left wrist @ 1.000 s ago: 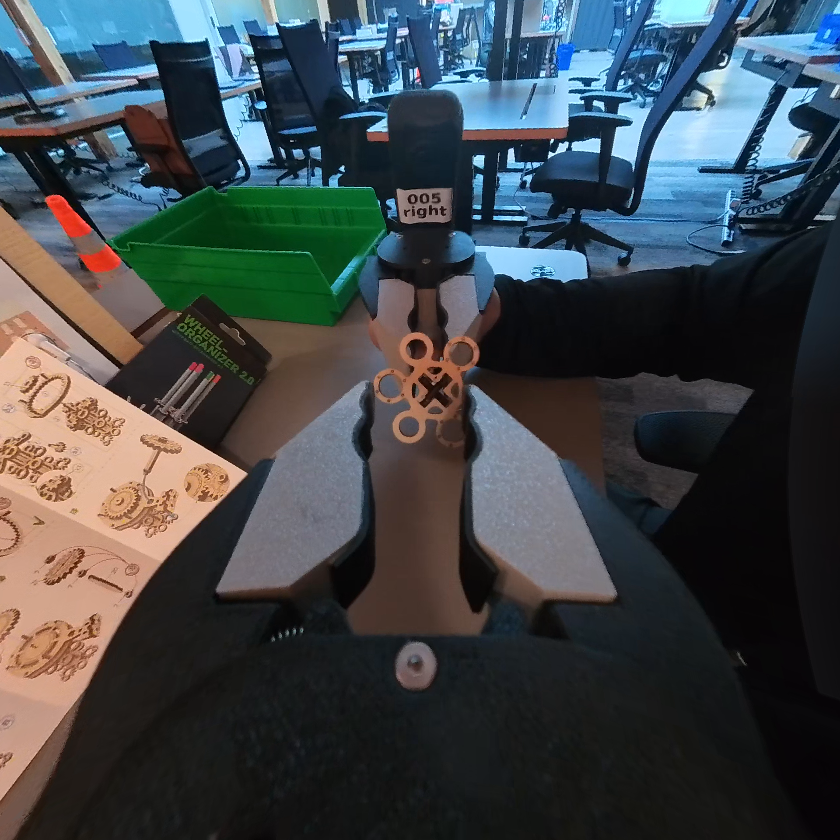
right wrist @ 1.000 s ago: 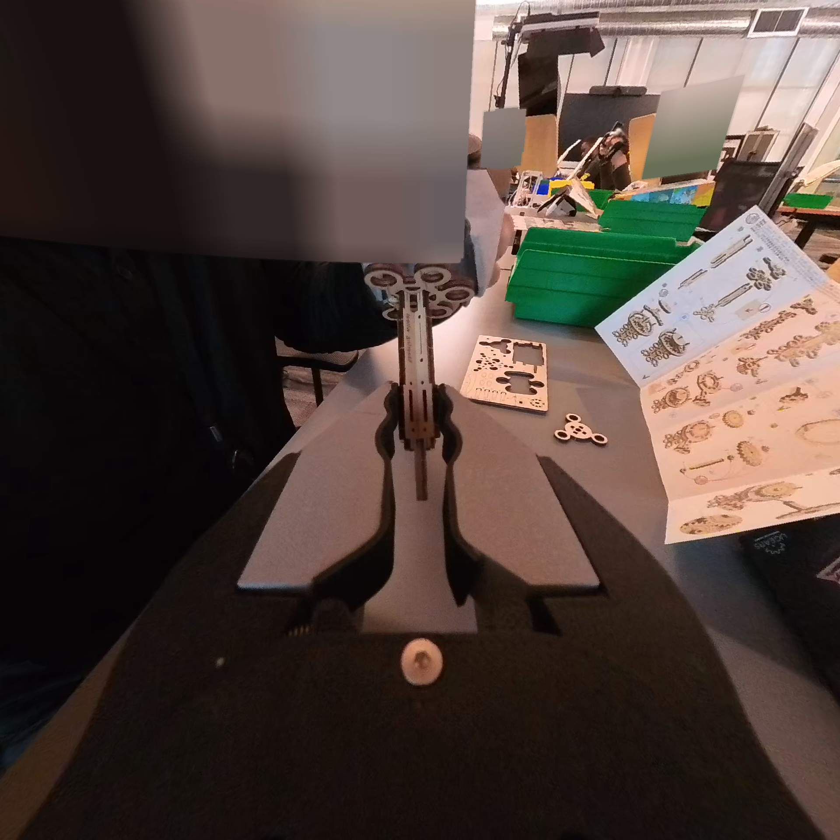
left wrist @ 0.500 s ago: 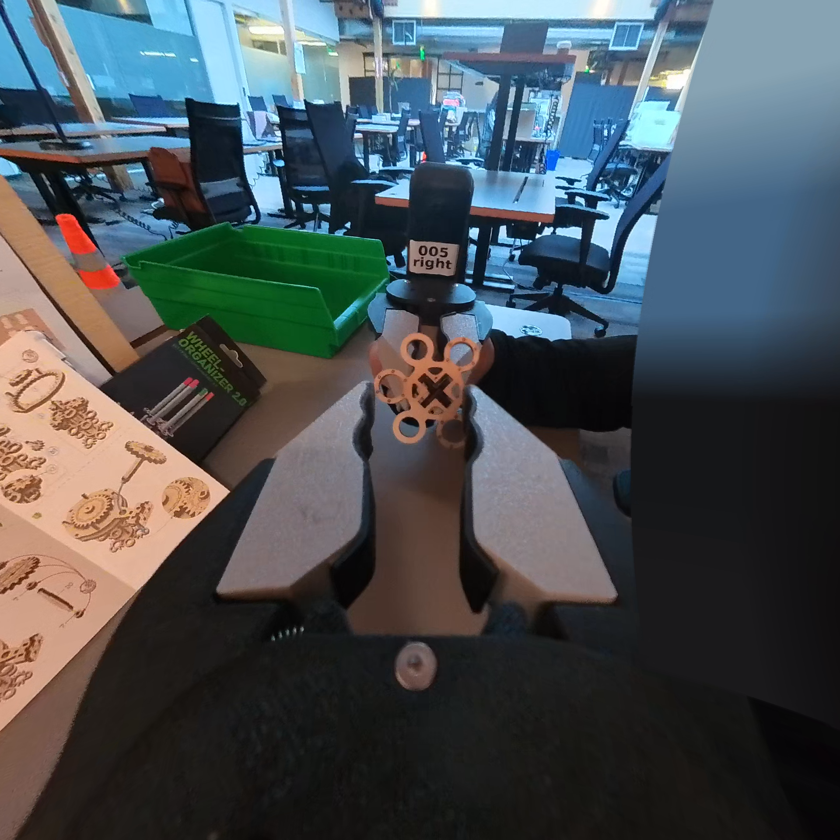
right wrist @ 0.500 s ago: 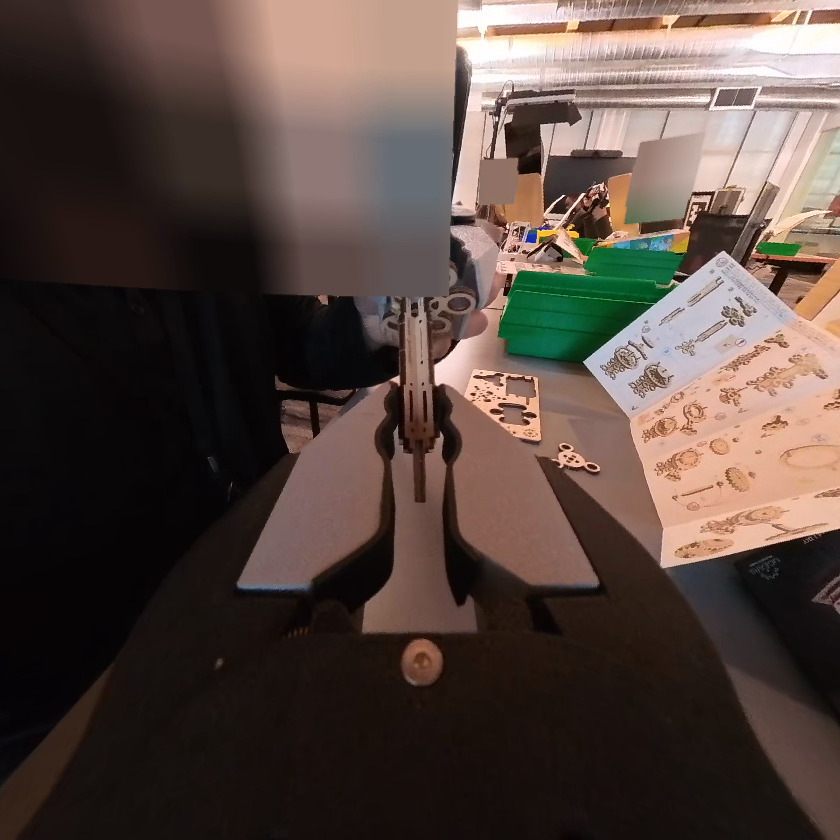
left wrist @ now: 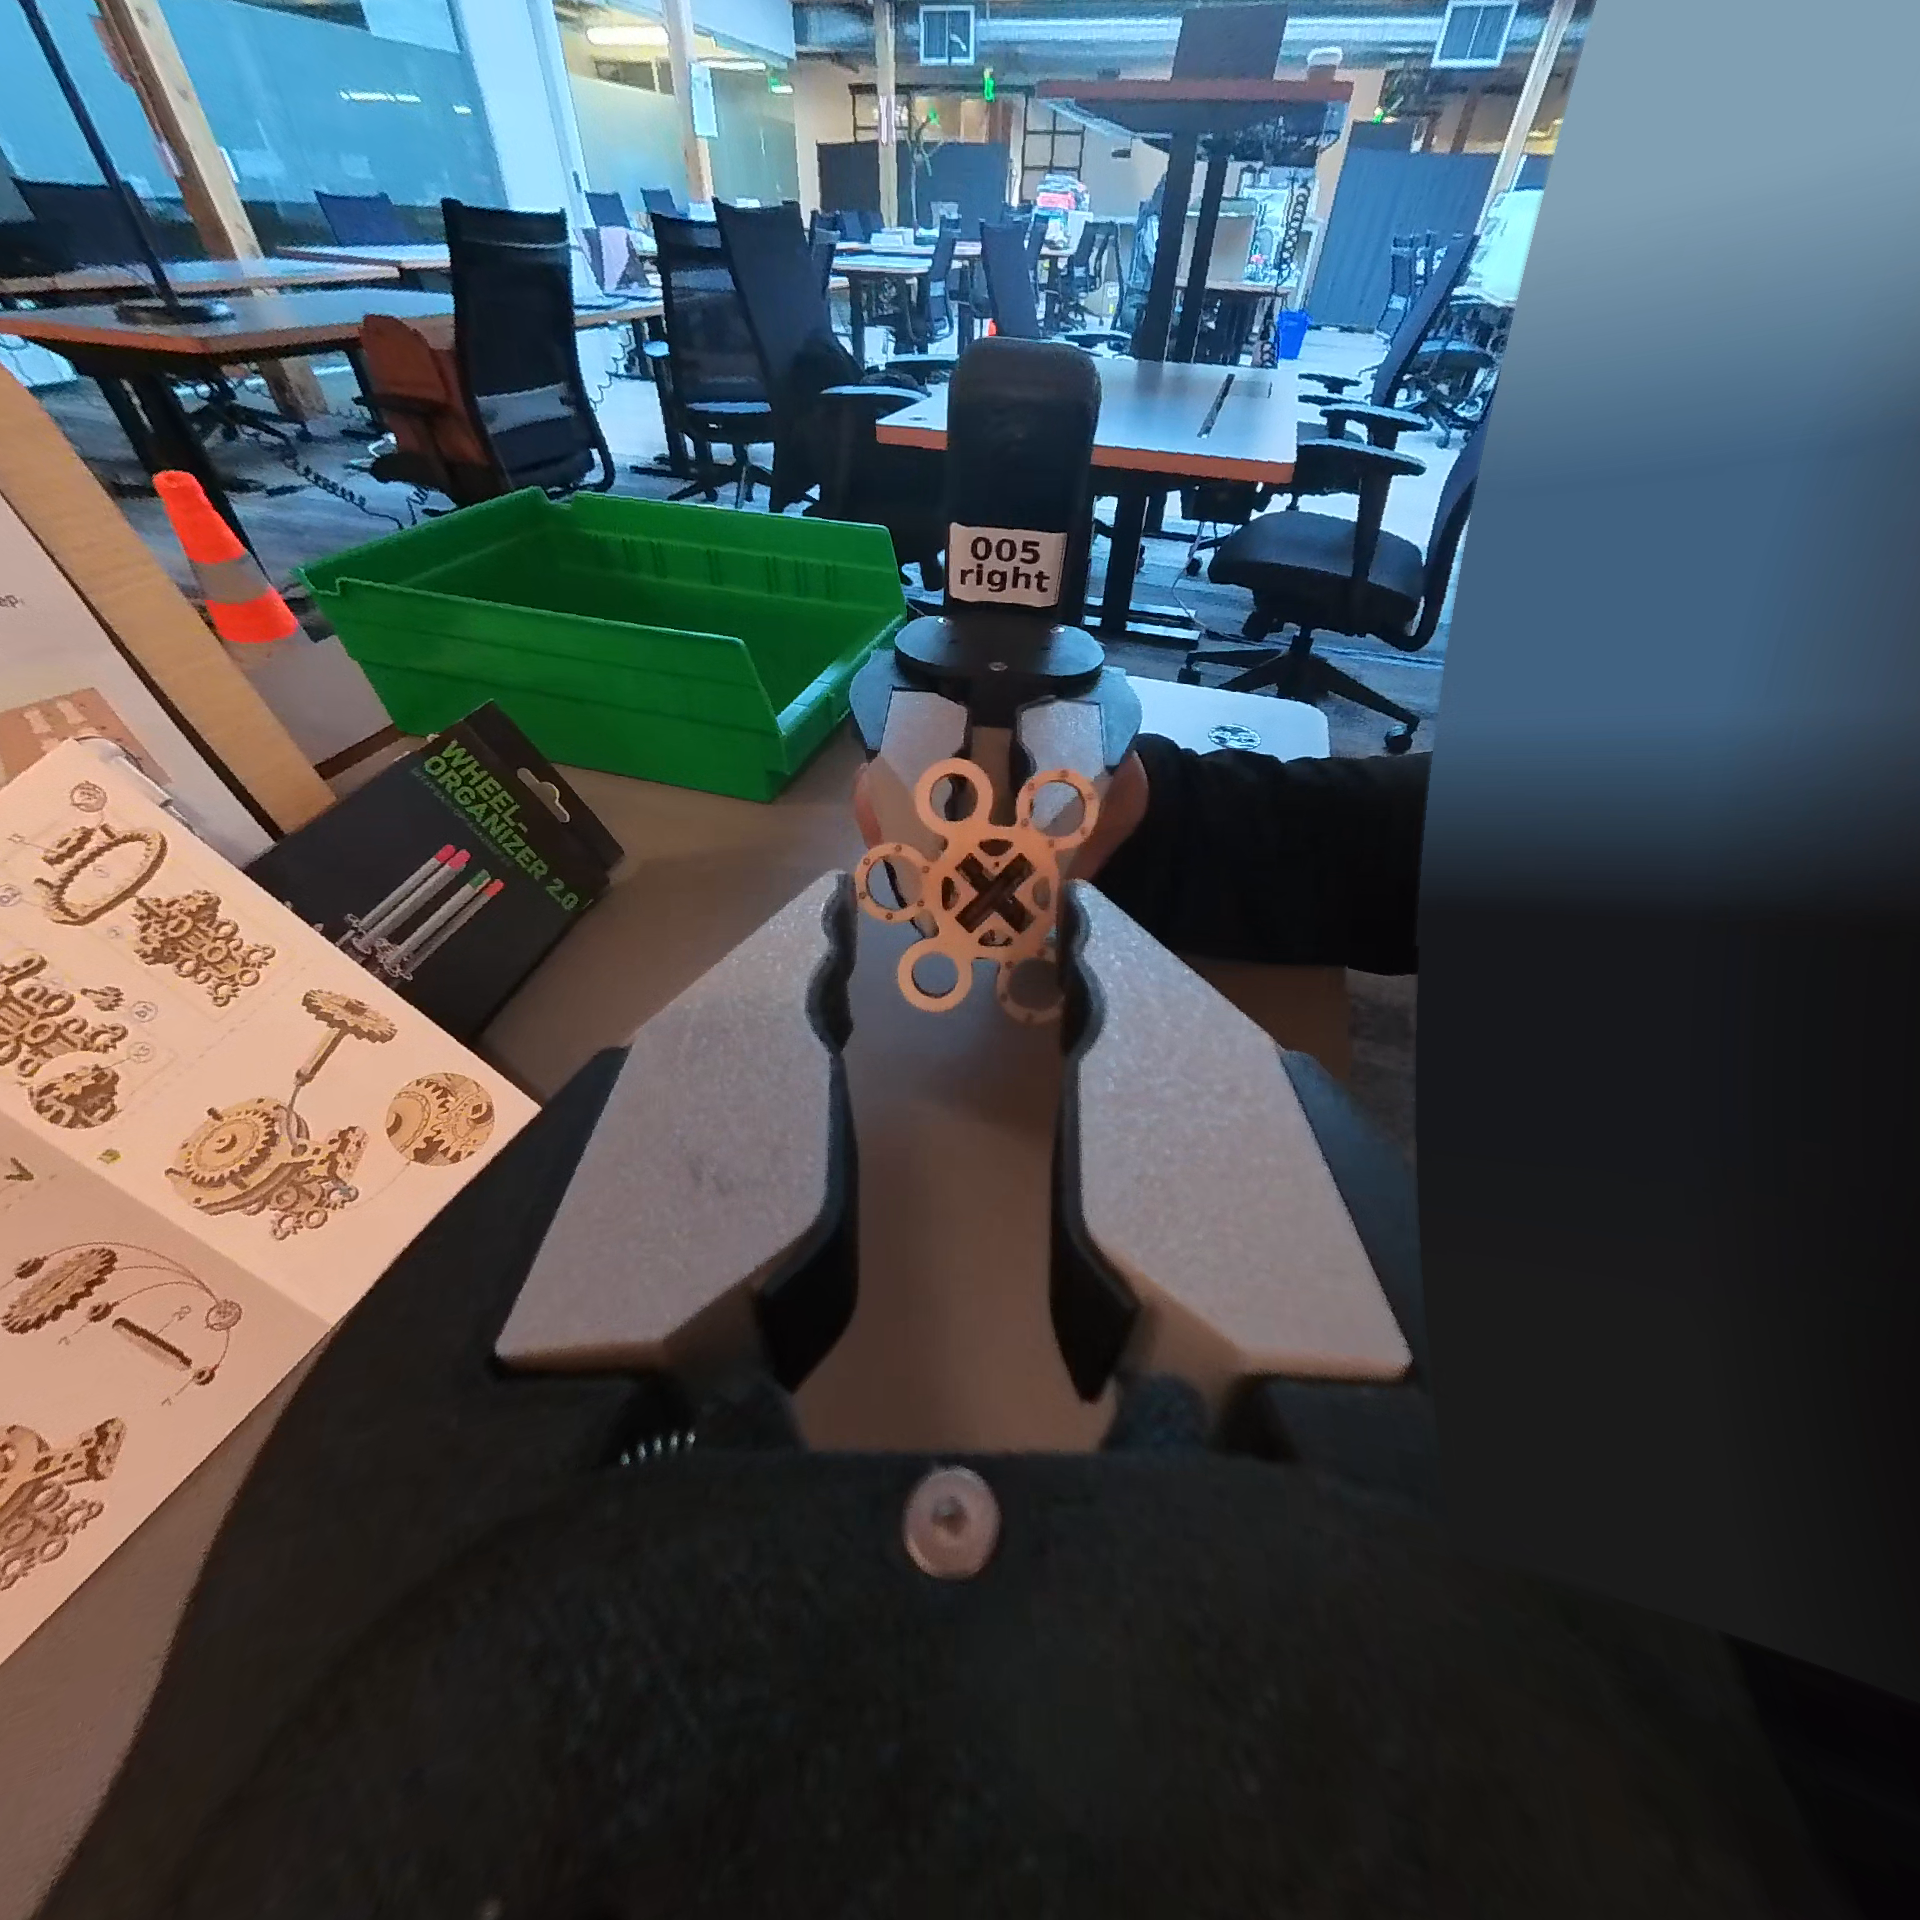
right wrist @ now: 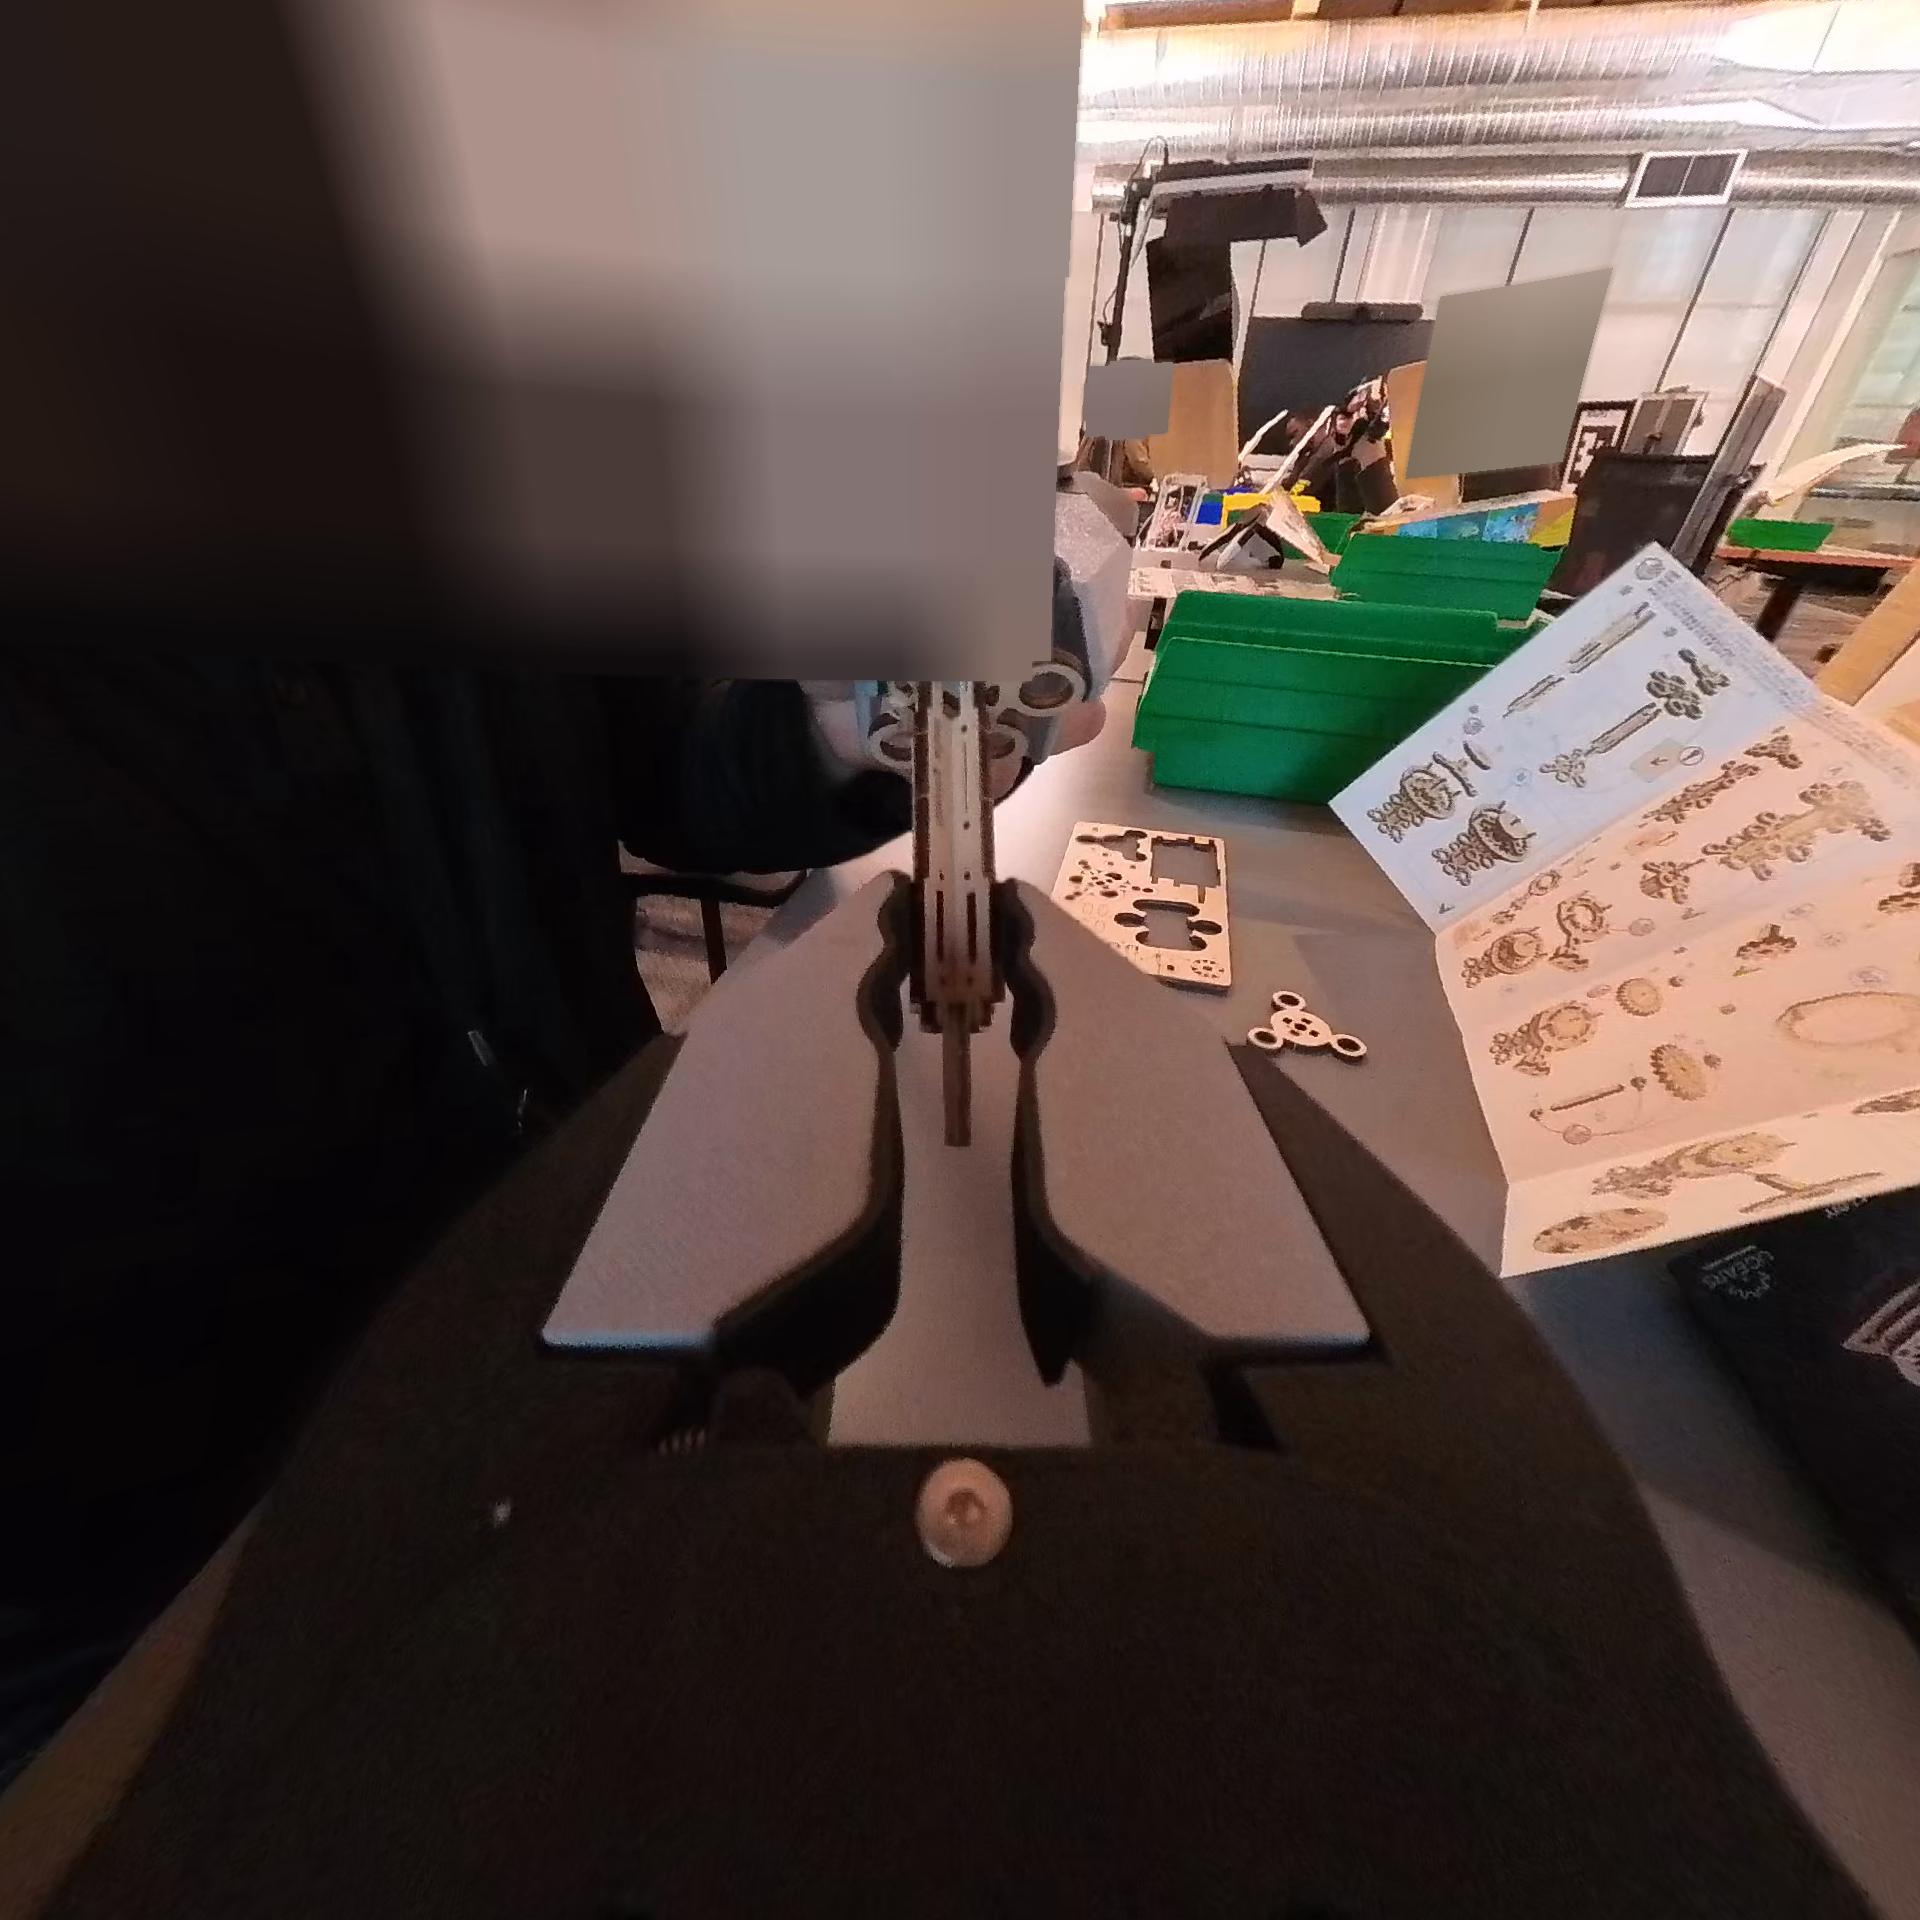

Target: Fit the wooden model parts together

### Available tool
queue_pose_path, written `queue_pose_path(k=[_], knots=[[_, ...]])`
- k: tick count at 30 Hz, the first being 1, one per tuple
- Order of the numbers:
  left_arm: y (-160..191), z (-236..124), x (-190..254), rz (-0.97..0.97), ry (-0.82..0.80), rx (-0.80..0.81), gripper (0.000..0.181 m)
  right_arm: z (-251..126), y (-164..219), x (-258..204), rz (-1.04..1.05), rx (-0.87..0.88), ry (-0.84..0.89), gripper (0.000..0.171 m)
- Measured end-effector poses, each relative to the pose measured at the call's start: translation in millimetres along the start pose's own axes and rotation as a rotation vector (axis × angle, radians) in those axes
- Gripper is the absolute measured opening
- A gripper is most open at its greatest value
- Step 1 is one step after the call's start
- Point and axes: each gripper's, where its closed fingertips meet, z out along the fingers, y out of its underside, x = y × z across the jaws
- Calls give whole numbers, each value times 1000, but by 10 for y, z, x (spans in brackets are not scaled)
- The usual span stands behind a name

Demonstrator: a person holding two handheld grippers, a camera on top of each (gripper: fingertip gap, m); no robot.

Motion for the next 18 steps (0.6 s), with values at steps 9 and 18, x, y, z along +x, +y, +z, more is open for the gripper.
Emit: queue_pose_path(k=[9,18], knots=[[131,0,-15,9,0,-85,35,-11,101,19,-152,-155,83,12],[453,16,-204,90,78,-13,36,-16,398,158,-142,-405,199,13]])
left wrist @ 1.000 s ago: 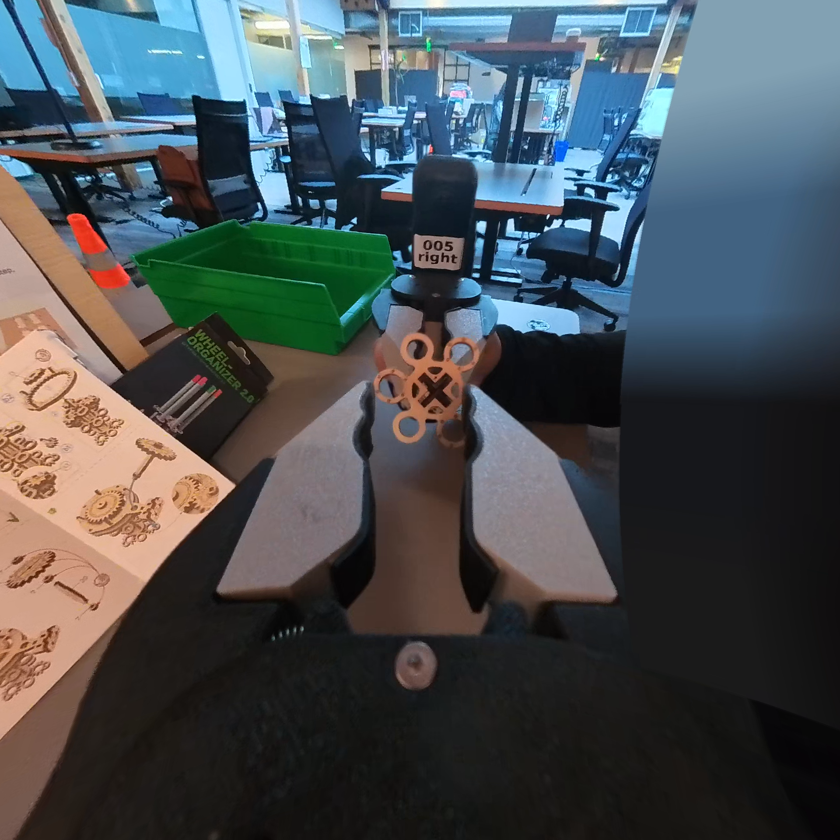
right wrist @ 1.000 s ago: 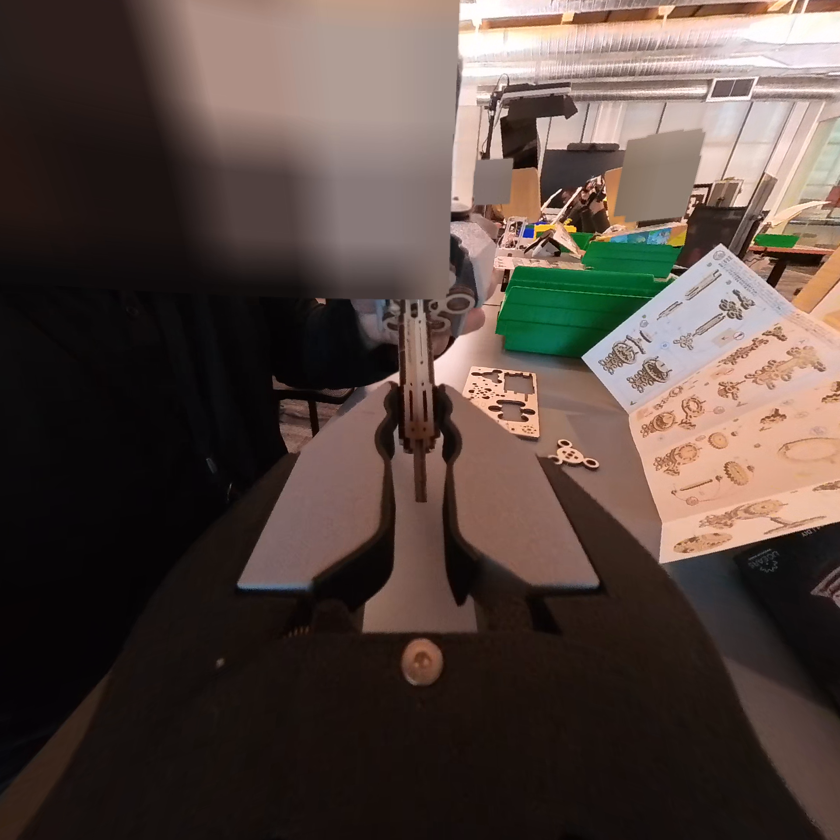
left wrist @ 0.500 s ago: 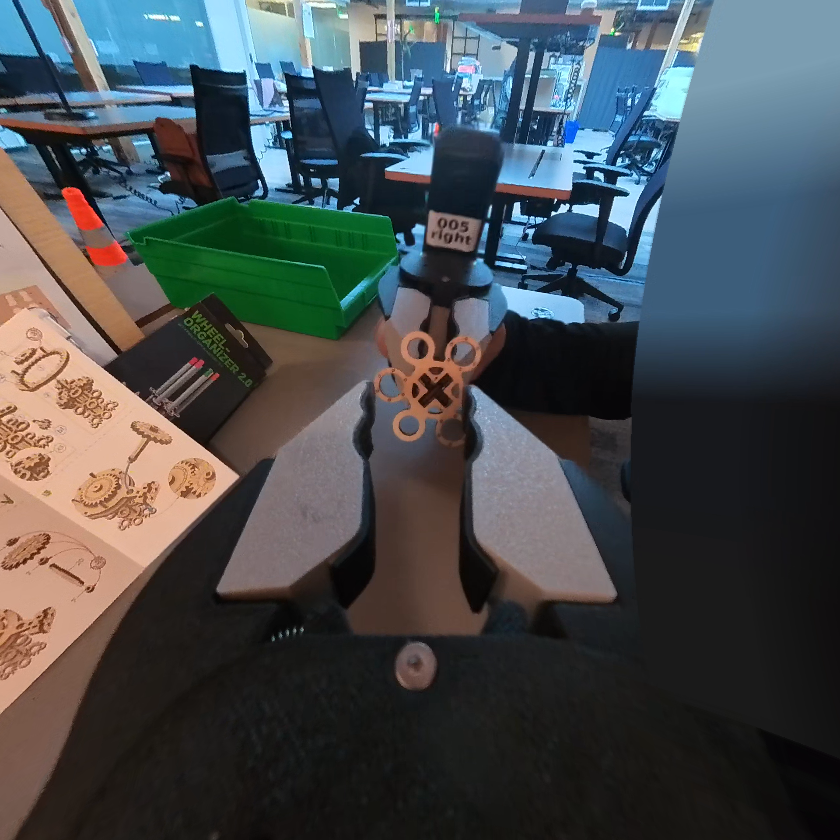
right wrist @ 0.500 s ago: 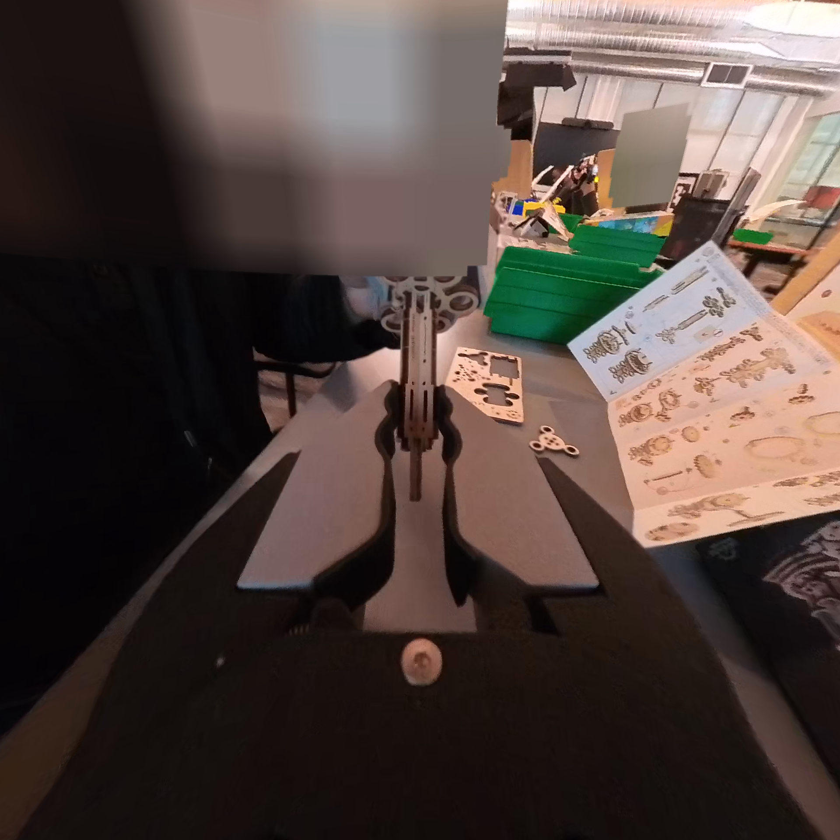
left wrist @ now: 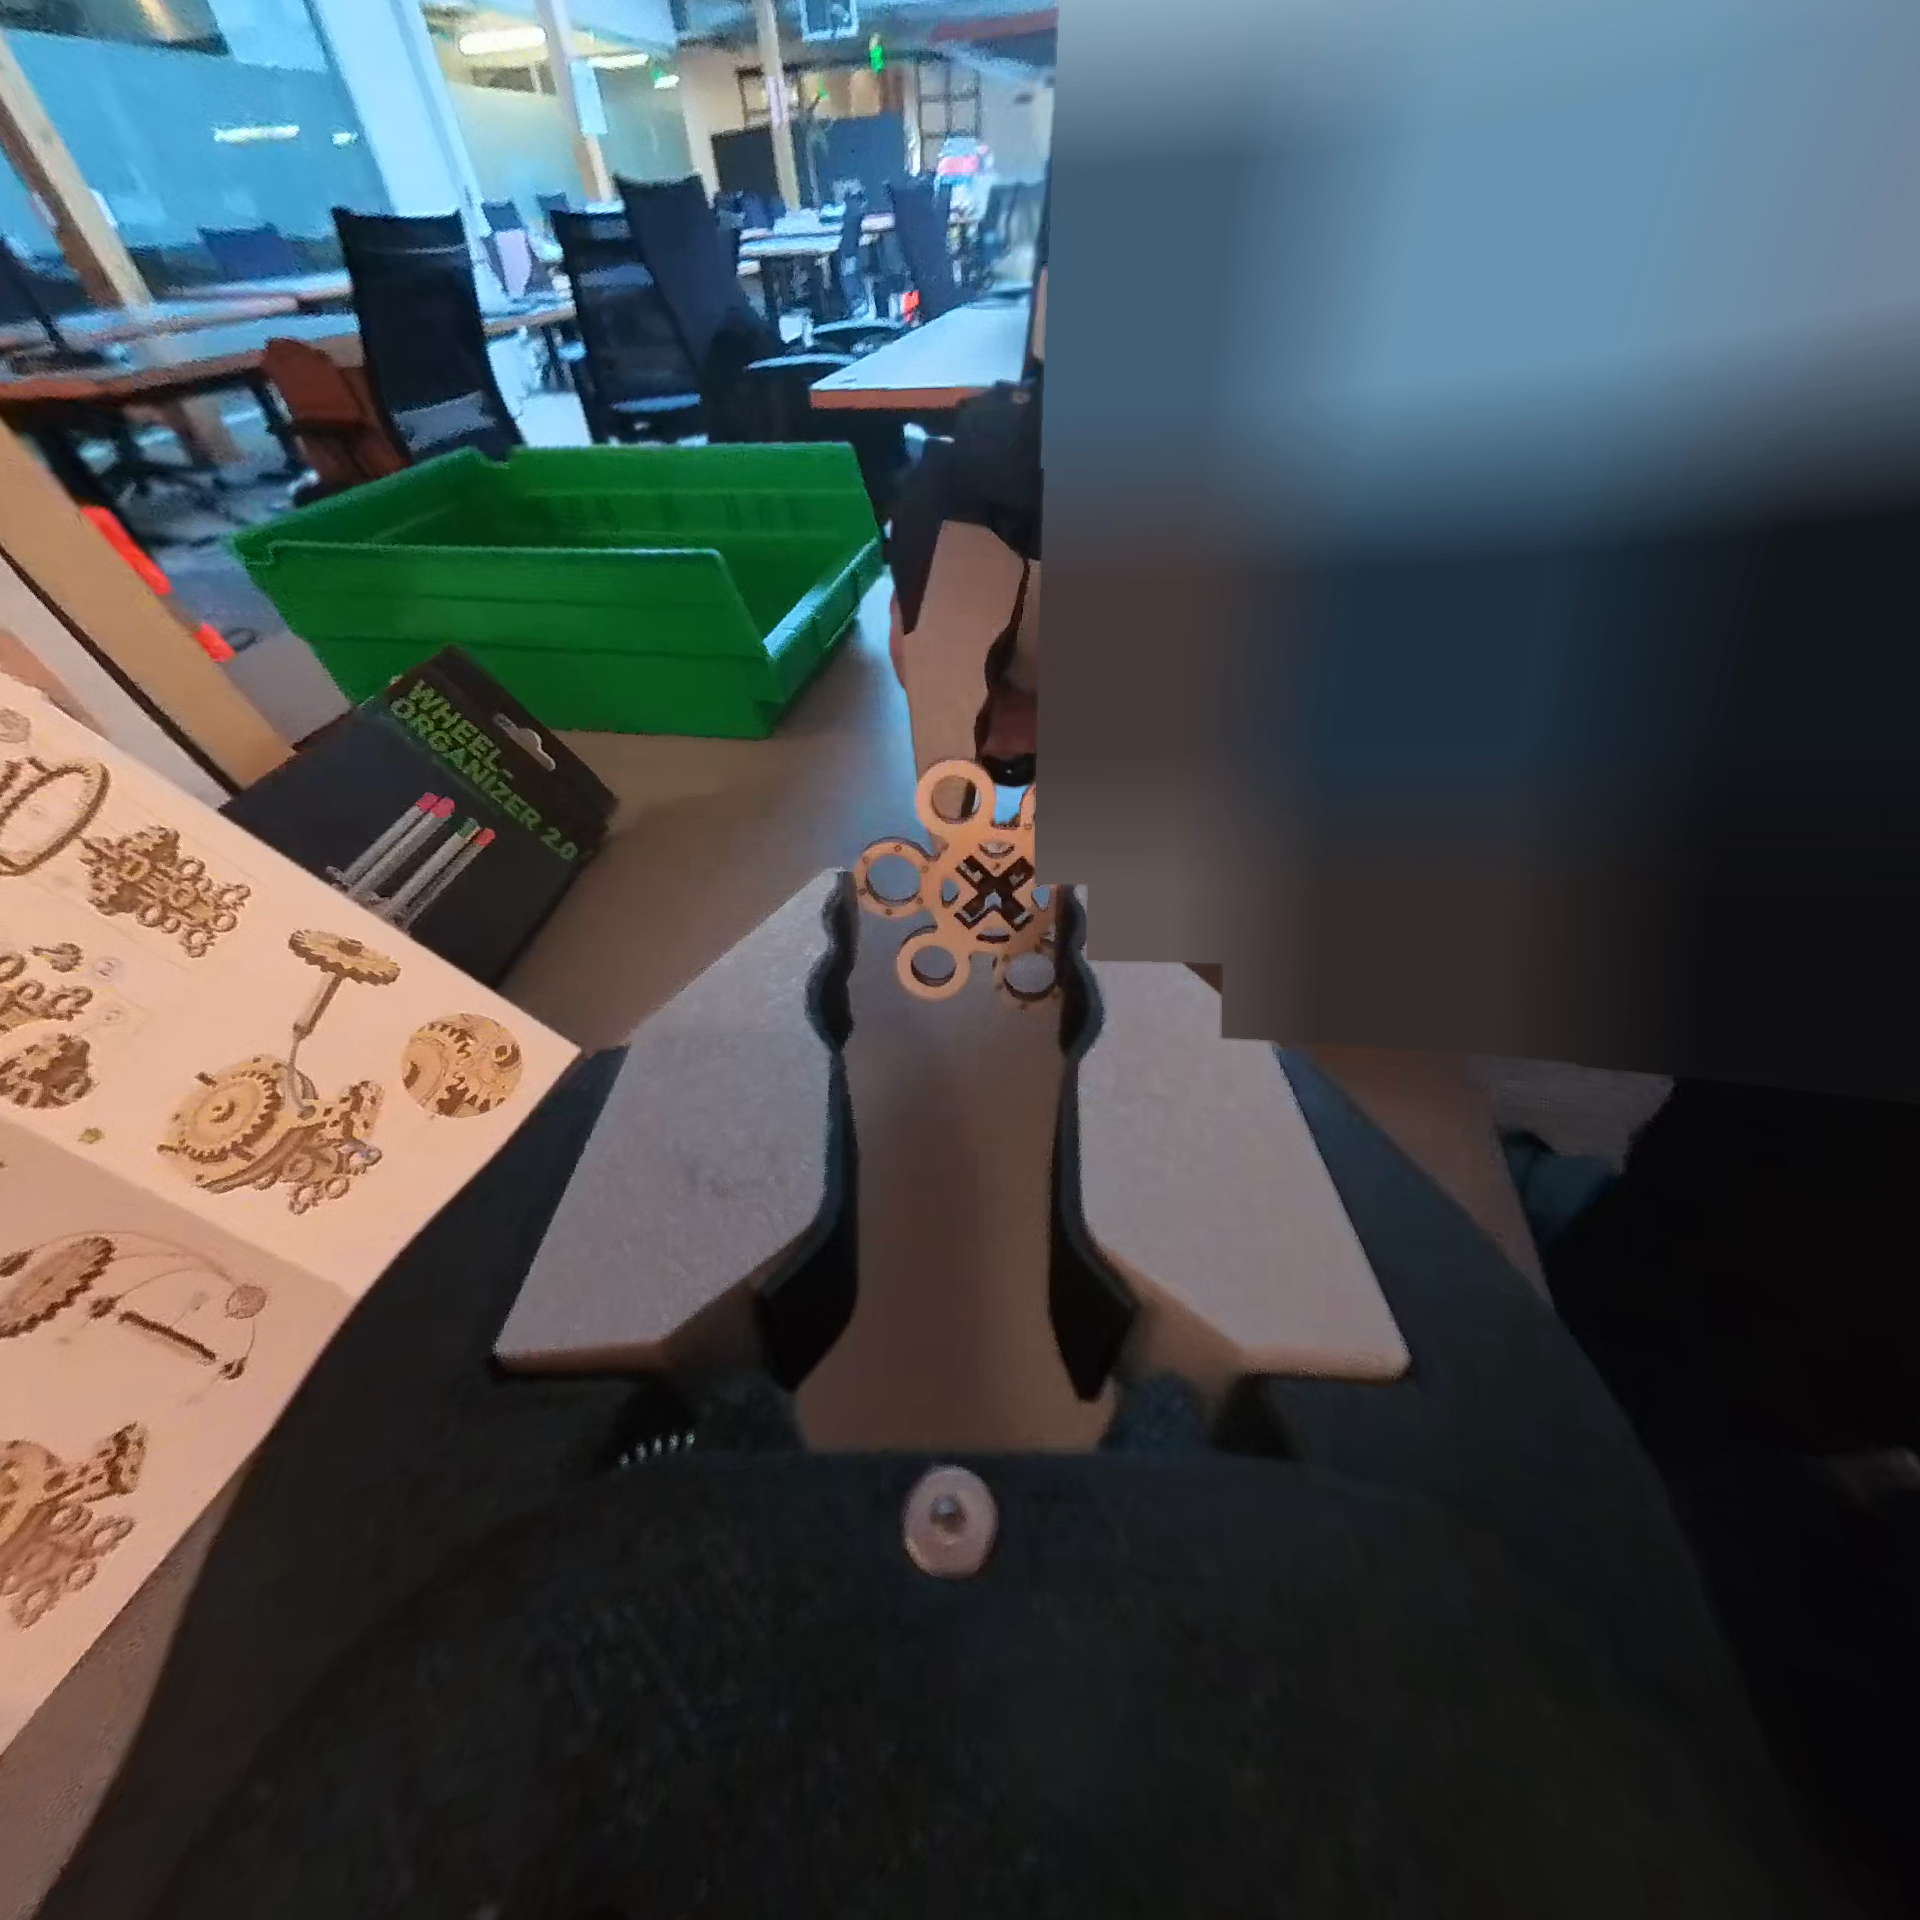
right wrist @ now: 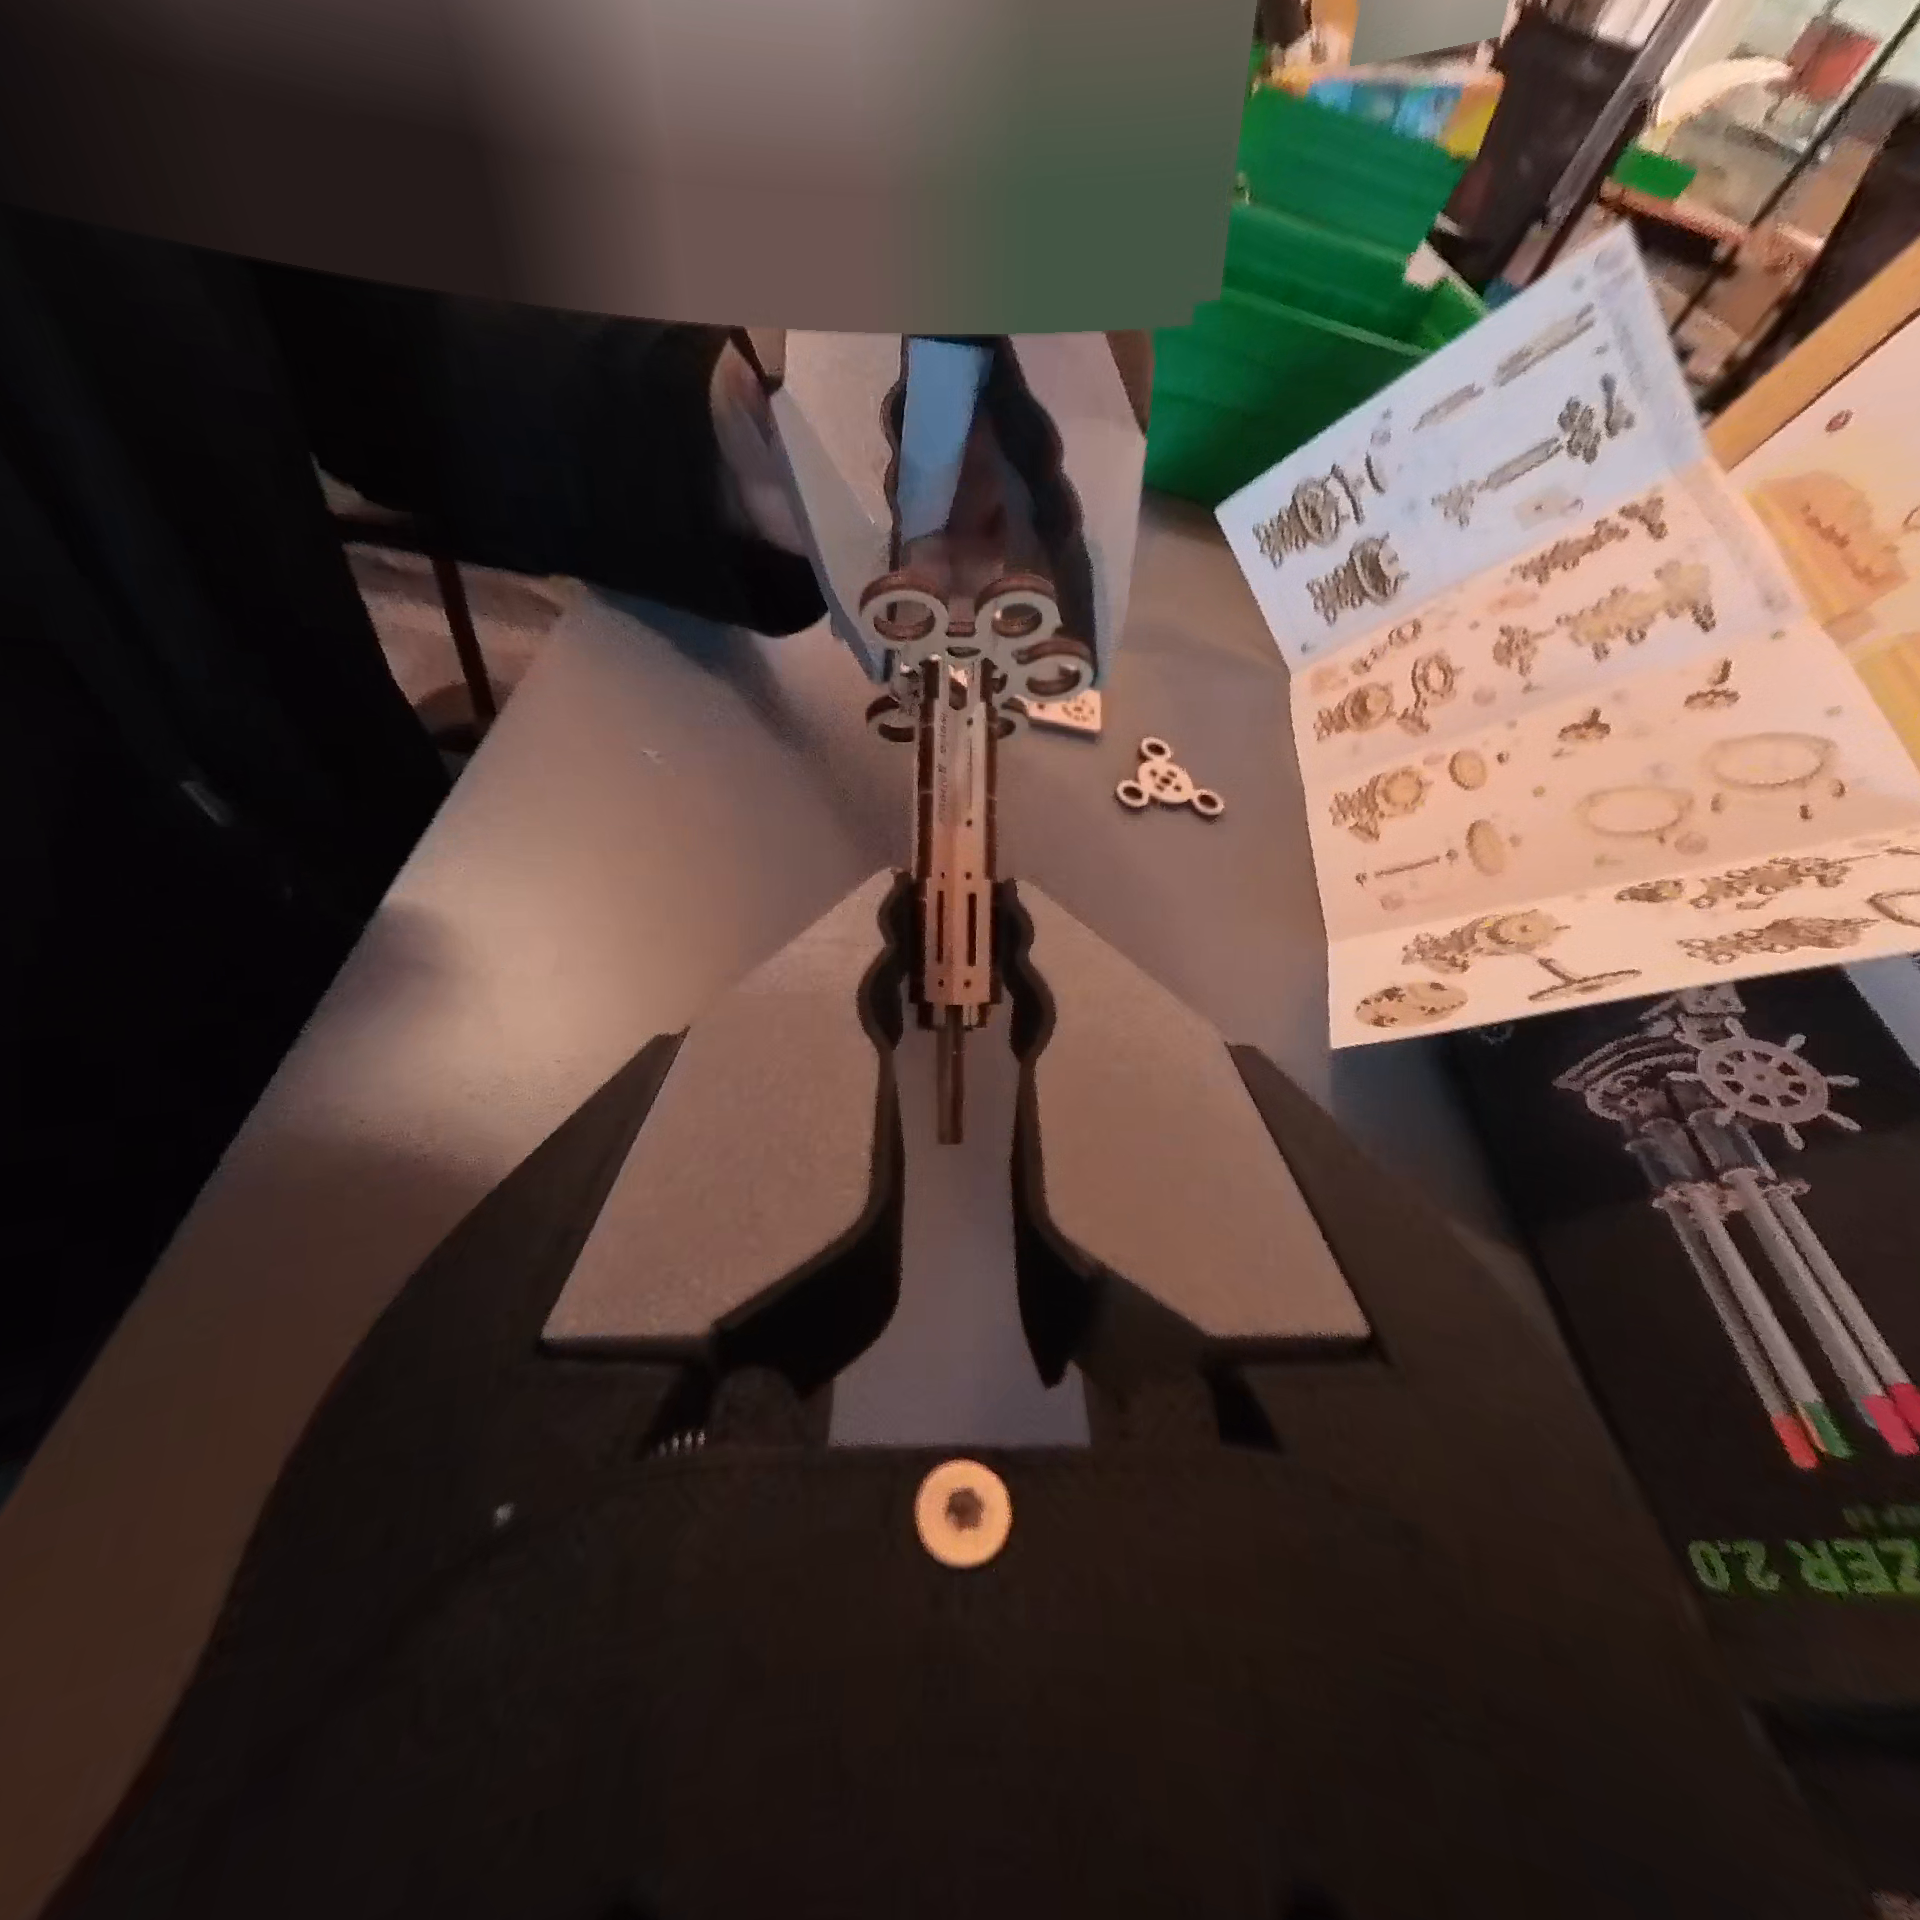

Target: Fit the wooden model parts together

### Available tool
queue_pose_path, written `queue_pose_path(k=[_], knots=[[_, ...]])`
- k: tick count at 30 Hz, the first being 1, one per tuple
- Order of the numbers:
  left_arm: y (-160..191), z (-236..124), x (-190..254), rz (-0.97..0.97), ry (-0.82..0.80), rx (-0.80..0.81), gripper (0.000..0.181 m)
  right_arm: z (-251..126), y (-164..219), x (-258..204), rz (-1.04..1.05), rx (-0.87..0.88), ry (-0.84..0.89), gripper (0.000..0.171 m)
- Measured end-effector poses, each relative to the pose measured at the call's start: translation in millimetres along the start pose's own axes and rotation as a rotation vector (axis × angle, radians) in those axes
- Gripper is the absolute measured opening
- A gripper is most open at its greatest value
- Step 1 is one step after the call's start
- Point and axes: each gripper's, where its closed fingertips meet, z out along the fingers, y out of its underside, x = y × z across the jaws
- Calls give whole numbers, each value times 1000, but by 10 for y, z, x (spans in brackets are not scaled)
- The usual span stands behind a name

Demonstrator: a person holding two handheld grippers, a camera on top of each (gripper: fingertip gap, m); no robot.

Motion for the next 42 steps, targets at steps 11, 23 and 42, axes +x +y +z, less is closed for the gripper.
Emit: queue_pose_path(k=[11,23,42], knots=[[198,-78,1,45,111,86,36,160,119,-62,72,-162,30,13],[40,-125,-1,9,173,241,36,185,8,-93,323,-45,-74,13],[253,25,-124,216,44,-181,36,274,294,-8,274,-101,-55,13]])
